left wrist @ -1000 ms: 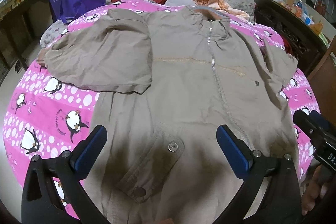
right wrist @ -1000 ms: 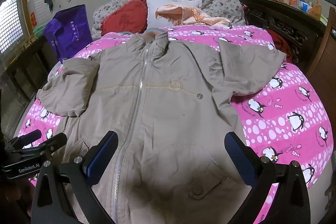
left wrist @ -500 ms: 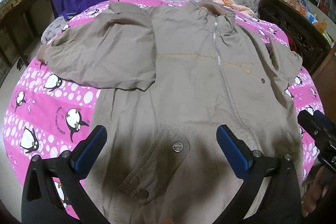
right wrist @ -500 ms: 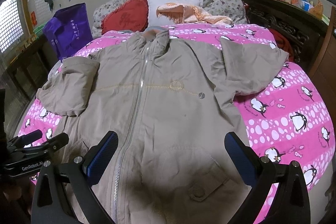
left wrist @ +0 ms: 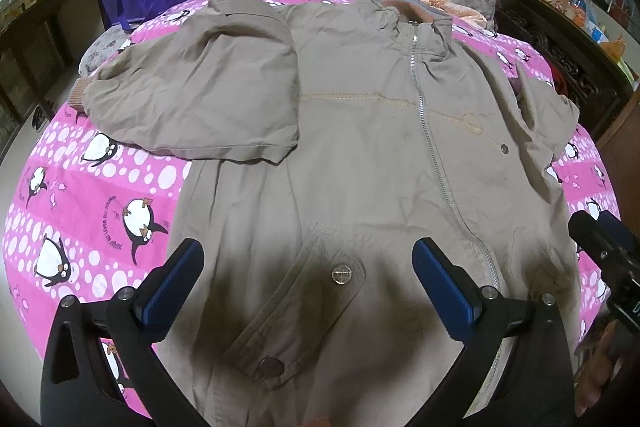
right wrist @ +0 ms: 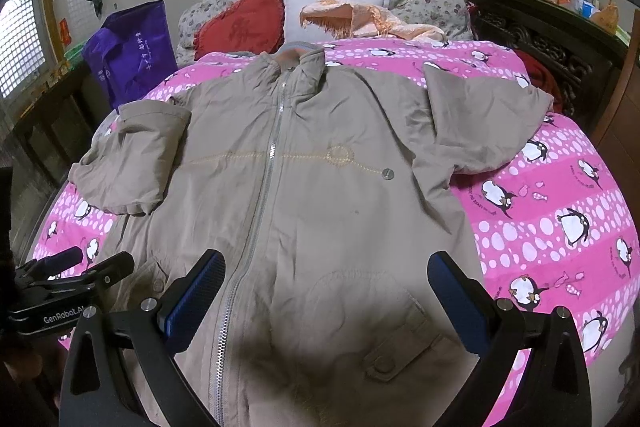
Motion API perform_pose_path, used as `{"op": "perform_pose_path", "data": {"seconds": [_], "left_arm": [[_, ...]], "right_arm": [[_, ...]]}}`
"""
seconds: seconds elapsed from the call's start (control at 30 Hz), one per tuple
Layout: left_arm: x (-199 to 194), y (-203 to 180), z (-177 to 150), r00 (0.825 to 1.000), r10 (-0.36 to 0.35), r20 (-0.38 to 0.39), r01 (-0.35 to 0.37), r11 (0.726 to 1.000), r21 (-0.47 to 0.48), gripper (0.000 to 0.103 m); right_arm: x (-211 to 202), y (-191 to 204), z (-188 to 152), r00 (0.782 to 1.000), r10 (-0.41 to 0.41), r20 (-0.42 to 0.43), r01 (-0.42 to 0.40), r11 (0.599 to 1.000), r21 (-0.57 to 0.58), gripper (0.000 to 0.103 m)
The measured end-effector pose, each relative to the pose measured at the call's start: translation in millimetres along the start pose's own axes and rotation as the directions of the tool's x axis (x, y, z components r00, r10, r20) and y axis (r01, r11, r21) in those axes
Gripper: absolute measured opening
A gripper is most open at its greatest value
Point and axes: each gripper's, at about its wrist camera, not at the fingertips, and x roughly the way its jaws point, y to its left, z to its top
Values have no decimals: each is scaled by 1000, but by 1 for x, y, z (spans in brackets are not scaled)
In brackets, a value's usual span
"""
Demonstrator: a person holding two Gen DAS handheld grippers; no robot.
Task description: Fold large clothes
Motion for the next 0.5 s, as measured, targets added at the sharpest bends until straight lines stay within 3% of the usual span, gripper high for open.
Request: {"op": "perform_pose_path", "data": {"seconds": [0.5], "left_arm": [[4, 2, 1, 1000, 1, -8, -1, 1000, -8, 103]], "right_arm": [[-4, -6, 1, 1000, -3, 24, 2, 999, 41, 101]]}}
